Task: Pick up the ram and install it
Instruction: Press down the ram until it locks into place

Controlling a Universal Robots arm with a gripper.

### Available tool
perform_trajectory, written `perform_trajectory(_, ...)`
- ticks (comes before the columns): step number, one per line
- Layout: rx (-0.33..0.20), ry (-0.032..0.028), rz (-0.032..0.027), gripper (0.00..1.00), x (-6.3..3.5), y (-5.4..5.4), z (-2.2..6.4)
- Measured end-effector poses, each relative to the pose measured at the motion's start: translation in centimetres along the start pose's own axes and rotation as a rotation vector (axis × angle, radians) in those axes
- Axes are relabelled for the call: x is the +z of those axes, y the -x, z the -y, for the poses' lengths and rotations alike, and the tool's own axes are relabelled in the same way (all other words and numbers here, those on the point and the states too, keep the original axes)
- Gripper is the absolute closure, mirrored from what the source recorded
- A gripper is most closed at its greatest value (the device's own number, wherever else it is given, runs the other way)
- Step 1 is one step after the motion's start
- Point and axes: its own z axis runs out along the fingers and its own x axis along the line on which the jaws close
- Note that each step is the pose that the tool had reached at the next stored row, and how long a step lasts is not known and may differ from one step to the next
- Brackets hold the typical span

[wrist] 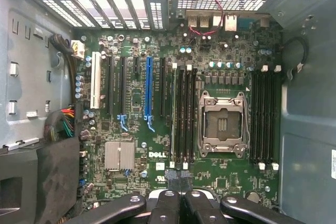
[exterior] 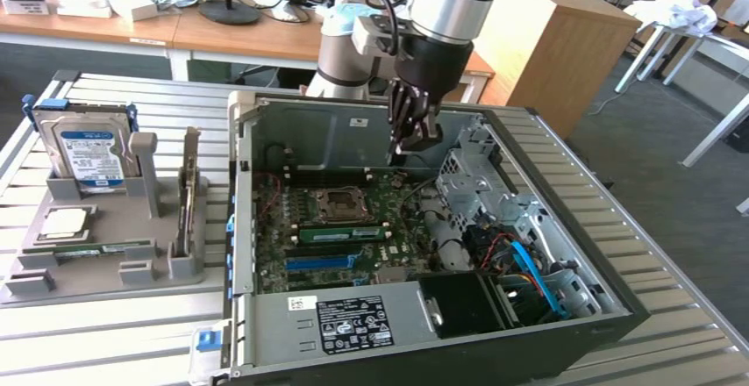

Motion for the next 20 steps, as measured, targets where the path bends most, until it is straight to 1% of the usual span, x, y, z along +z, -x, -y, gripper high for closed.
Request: perform_trajectory(20, 0.001, 0.0, 0.0, 0.9, 0.6, 0.0, 0.01)
